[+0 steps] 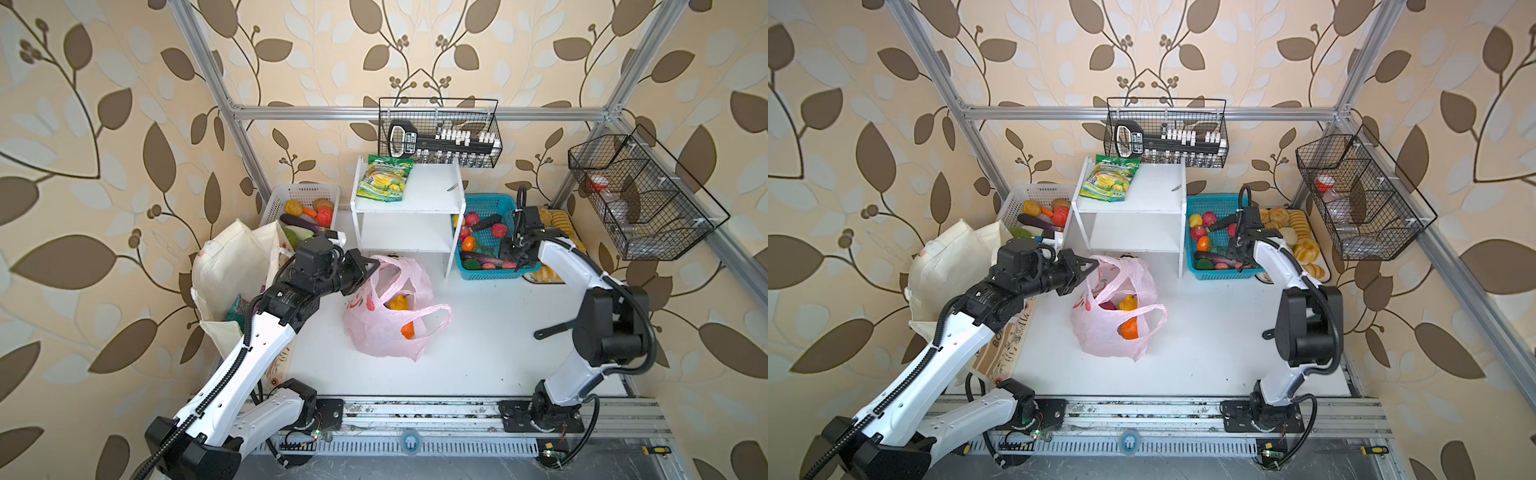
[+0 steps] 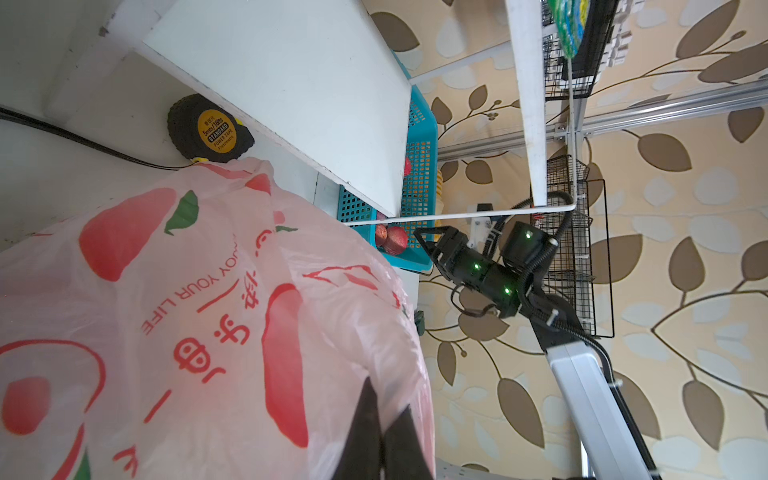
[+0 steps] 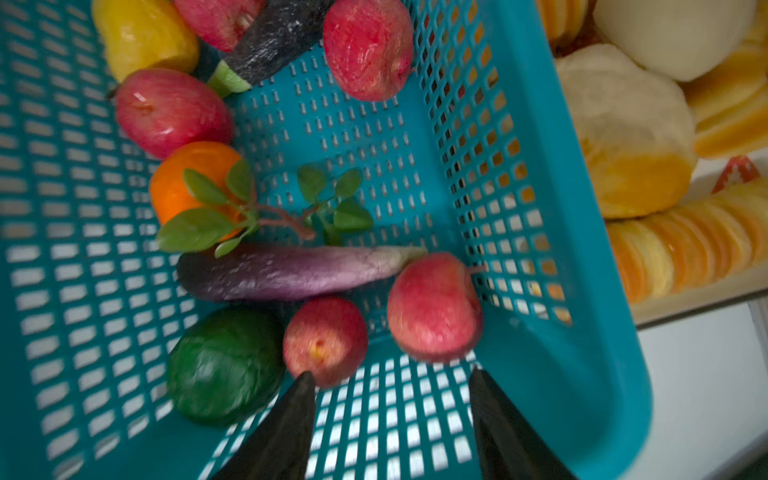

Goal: Place the mixed food into the grocery bags and tie them
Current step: 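Reach the right gripper into the teal basket and grasp a red apple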

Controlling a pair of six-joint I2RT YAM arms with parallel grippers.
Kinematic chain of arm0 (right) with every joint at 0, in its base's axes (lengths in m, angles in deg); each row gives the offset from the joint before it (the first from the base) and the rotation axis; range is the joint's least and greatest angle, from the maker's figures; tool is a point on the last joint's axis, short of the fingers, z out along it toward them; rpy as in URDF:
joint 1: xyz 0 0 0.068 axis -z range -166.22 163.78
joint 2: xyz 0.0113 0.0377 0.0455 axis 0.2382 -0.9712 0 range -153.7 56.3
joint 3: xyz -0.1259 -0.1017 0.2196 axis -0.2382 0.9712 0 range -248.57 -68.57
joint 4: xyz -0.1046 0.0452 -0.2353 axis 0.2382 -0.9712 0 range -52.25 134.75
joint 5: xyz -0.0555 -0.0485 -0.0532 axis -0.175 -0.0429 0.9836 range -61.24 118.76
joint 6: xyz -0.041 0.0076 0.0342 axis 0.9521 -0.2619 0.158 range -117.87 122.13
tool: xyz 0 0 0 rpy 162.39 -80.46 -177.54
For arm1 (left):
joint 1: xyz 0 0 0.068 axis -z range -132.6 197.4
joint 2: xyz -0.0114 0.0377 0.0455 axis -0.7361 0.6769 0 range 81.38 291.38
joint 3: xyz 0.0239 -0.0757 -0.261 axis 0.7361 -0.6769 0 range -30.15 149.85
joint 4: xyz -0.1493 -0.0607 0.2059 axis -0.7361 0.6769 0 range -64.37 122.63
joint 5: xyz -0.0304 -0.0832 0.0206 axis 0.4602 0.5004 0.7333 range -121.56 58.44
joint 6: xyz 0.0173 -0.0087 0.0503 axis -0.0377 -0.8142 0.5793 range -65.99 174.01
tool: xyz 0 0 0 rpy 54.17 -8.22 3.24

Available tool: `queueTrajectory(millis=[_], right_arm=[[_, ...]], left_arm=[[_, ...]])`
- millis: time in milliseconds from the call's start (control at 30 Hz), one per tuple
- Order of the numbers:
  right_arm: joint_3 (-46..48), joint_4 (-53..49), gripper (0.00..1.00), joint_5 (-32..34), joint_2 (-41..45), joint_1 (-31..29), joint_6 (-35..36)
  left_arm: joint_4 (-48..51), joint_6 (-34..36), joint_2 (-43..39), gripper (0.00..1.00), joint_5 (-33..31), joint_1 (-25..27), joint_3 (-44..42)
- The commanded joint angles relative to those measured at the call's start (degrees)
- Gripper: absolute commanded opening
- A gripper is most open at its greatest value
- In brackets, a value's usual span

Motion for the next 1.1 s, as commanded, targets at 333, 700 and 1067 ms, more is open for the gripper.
queueTrajectory(millis=[333,700,1067], right_arm=[[-12.0,-8.6,0.65,6.1,-16.5,1.1,1.5],[-14.5,-9.9,0.56,3.1,-22.5,1.5,3.0],[-11.2,-7.6,0.50,-0.2,-5.6,1.6,2.9]], left_arm=[[1.7,4.6,0.2,0.00,-0.3,-1.5,1.5],[1.5,5.2,1.6,0.00,1.2,-2.3,2.3],[1.5,4.2,0.8,0.00,1.3,-2.4,2.5]])
